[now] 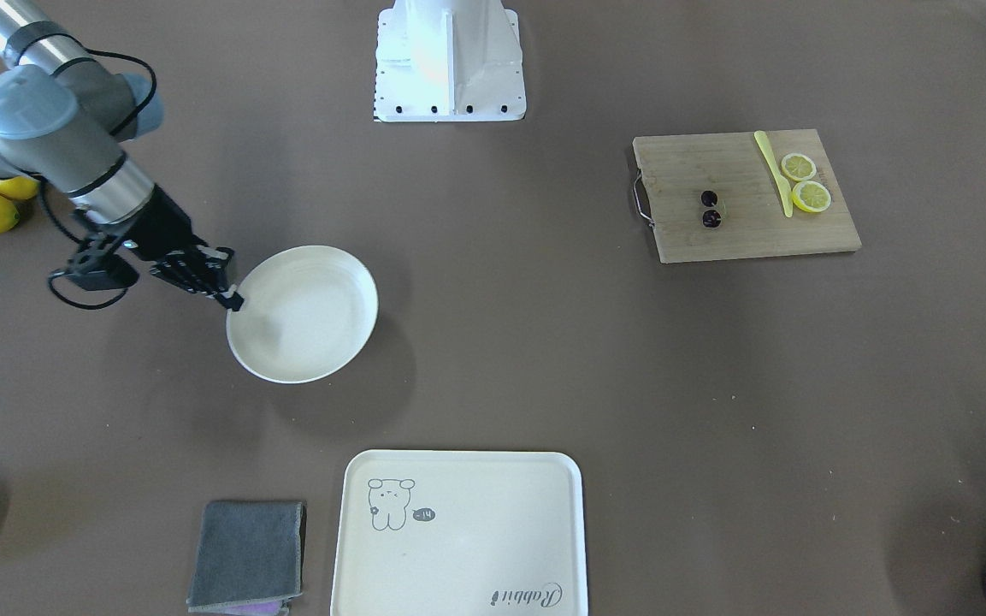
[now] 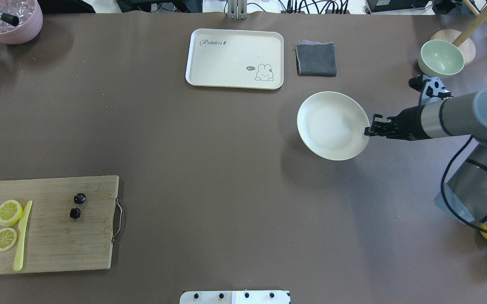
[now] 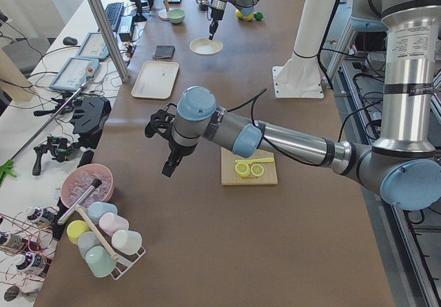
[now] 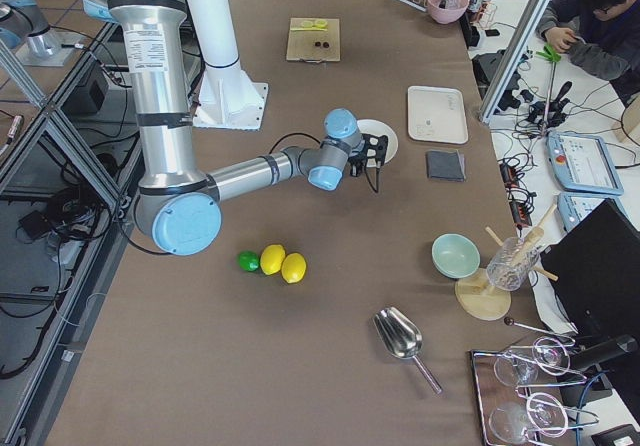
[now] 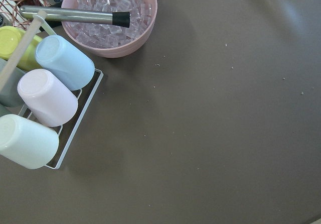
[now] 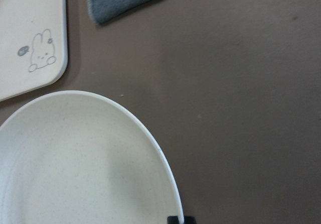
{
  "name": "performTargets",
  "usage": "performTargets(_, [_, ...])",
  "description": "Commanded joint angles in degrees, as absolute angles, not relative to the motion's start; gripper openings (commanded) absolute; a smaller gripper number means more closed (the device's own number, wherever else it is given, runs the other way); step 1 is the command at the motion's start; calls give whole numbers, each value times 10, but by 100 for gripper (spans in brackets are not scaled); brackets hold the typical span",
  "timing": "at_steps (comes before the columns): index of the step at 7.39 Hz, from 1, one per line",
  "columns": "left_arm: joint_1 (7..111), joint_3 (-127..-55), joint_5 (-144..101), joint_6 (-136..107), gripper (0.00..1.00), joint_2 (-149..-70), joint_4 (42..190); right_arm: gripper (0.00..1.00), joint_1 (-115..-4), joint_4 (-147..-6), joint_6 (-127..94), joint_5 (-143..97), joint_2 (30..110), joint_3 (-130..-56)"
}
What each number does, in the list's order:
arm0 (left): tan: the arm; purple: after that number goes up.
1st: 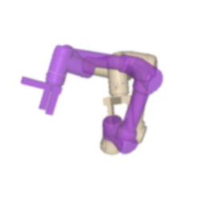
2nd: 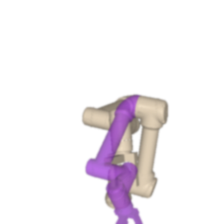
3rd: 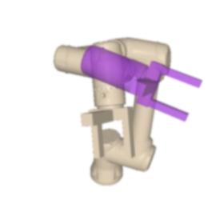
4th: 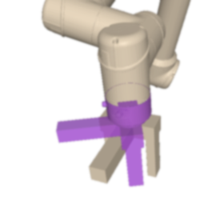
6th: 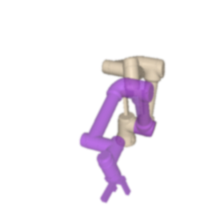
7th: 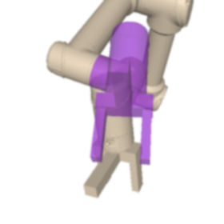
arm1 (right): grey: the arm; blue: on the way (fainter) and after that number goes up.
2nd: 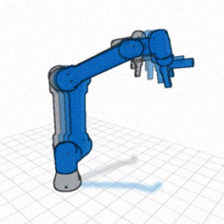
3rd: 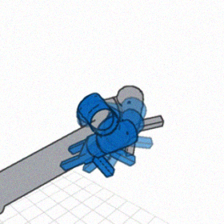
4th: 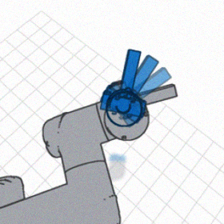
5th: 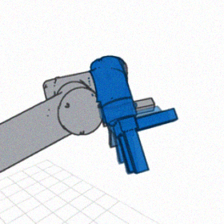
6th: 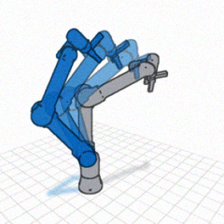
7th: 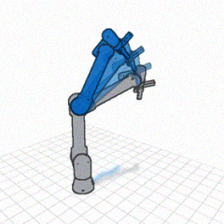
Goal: Place red cherry on plate
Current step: 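Drag the white plate with the right gripper toward the table center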
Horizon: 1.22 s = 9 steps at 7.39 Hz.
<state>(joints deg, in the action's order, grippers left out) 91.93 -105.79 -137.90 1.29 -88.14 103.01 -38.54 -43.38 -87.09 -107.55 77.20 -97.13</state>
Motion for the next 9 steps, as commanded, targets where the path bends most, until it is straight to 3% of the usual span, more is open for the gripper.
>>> performTargets(1, [916,-1057,-1384,-5,98,-884,1030,0,-264,-551,-925,-946,668,-973])
performTargets(4, [911,-1056,-1384,-8,98,-887,1030,0,-195,-651,-942,-898,600,-968])
performTargets(5, [910,-1056,-1384,-11,98,-888,1030,41,-195,-651,-933,-898,600,-968])
performTargets(6, [908,-1056,-1385,-11,98,-888,1030,96,-195,-652,-920,-897,601,-968])
performTargets(9, [874,-1067,-1419,-150,98,-880,1104,100,-273,-726,-848,-965,605,-1017])
